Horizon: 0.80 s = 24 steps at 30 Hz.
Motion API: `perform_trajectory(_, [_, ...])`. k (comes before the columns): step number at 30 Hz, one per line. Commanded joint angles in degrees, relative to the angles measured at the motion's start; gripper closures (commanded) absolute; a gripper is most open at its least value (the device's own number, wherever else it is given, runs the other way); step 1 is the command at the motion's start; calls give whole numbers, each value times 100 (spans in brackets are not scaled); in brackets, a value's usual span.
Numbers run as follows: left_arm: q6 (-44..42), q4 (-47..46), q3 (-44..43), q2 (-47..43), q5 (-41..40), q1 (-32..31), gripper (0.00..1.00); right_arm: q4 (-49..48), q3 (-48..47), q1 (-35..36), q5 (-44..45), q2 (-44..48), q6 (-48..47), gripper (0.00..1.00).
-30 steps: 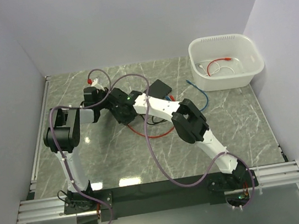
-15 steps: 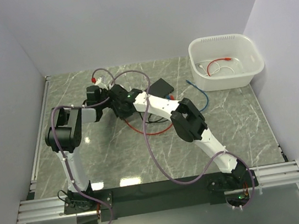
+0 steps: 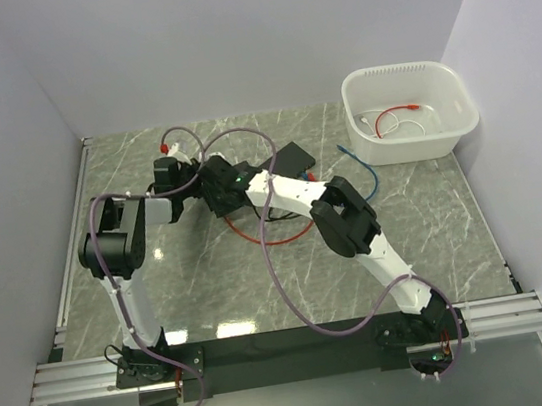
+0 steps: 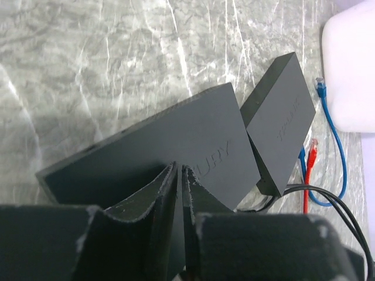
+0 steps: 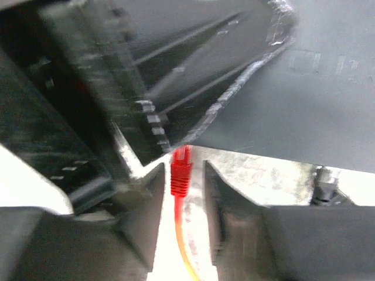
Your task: Insert the plug into the switch port
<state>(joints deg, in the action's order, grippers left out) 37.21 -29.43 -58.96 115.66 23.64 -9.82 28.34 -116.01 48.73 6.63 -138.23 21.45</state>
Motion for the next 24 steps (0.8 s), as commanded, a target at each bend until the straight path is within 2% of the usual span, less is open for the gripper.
perform_trajectory(1, [-153,1572,499,-60,282,-222,82,-1383,385,-435,602,420,-27,56])
perform_trajectory(9, [-126,1598,552,-403,-43,-143,80,-1691,1097,-356,488,868,-62,46])
perform_trajectory(15, [-65,1634,543,-719,-439,-46,76,-1866,1588,-197,602,1290,-80,44])
perform_trajectory(24, [23,1941,210,-1106,-1229,51,57,-2104,2371,-118,761,2142,-62,31])
